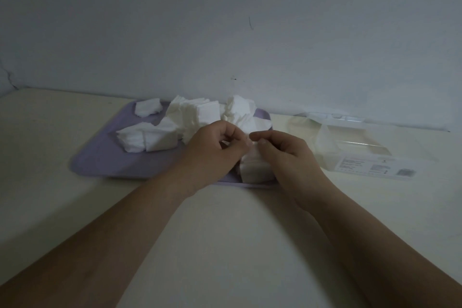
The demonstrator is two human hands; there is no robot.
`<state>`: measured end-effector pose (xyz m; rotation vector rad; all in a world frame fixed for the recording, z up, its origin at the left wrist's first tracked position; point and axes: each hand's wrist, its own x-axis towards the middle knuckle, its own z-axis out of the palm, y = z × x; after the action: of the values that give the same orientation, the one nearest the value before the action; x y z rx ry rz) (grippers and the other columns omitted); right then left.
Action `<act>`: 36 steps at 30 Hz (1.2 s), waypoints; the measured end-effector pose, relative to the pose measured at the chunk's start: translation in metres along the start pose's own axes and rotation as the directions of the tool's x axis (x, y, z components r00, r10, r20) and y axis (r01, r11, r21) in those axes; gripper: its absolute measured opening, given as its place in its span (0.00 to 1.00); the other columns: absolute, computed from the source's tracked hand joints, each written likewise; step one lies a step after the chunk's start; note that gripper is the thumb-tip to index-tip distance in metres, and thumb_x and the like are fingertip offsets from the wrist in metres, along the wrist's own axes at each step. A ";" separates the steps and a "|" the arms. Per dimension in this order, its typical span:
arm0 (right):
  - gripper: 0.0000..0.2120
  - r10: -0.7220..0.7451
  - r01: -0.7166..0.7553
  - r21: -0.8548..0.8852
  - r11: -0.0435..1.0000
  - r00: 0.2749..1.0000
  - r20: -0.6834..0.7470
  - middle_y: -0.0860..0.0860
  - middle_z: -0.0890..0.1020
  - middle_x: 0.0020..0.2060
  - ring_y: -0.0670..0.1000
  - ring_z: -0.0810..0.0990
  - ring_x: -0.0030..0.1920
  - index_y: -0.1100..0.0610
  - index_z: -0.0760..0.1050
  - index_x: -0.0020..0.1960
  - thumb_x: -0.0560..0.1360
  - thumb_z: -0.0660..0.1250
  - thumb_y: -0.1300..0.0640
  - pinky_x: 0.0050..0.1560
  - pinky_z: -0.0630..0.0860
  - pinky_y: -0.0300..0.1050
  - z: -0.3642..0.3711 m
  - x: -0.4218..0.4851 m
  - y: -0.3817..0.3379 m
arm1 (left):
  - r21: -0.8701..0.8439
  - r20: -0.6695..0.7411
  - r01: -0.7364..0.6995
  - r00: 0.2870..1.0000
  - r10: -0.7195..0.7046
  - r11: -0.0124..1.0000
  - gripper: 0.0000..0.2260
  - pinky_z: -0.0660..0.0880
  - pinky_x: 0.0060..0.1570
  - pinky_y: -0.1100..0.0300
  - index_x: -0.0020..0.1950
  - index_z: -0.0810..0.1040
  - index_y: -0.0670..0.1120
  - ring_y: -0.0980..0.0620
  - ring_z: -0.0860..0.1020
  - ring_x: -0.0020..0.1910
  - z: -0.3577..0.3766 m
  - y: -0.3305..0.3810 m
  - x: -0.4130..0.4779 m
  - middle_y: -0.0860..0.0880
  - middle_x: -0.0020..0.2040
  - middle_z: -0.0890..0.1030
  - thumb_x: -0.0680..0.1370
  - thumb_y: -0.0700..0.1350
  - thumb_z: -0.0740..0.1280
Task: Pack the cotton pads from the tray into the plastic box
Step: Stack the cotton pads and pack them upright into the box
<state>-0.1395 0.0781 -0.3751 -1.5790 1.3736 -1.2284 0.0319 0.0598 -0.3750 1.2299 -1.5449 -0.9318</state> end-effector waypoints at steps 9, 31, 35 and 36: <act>0.19 0.013 -0.013 -0.002 1.000 0.999 0.039 0.45 0.81 0.64 0.42 0.78 0.65 0.53 0.78 0.69 0.82 0.59 0.63 0.69 0.73 0.41 0.001 -0.001 0.000 | 0.068 0.006 0.027 1.000 -0.027 0.997 0.04 0.75 0.41 0.62 0.47 0.82 0.43 0.55 0.78 0.38 -0.001 0.004 -0.003 0.42 0.43 0.85 0.77 0.43 0.70; 0.31 0.019 -0.024 0.012 1.000 0.956 0.292 0.45 0.81 0.64 0.44 0.80 0.64 0.47 0.74 0.72 0.69 0.73 0.54 0.70 0.74 0.46 -0.024 0.003 -0.006 | 0.093 0.136 -0.046 0.990 0.033 0.995 0.16 0.83 0.52 0.45 0.53 0.81 0.53 0.48 0.86 0.46 -0.007 0.000 -0.006 0.49 0.47 0.87 0.66 0.44 0.75; 0.25 -0.084 0.074 0.052 0.996 0.971 0.222 0.49 0.85 0.58 0.52 0.84 0.59 0.48 0.80 0.66 0.71 0.78 0.59 0.64 0.79 0.53 -0.028 0.005 -0.008 | -0.103 0.132 -0.015 0.991 0.028 0.995 0.20 0.81 0.52 0.53 0.58 0.80 0.51 0.51 0.85 0.49 -0.007 0.008 -0.005 0.43 0.53 0.86 0.67 0.42 0.73; 0.22 -0.091 0.071 0.097 0.993 0.973 0.212 0.51 0.86 0.57 0.54 0.84 0.59 0.50 0.80 0.65 0.73 0.77 0.62 0.64 0.79 0.53 -0.028 0.005 -0.009 | -0.151 0.153 0.003 0.988 0.020 0.989 0.21 0.81 0.56 0.52 0.61 0.79 0.51 0.49 0.85 0.54 -0.006 0.008 -0.005 0.44 0.55 0.86 0.68 0.41 0.73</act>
<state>-0.1632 0.0771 -0.3572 -1.6664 1.1123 -1.1117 0.0361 0.0665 -0.3668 1.0640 -1.5661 -1.1392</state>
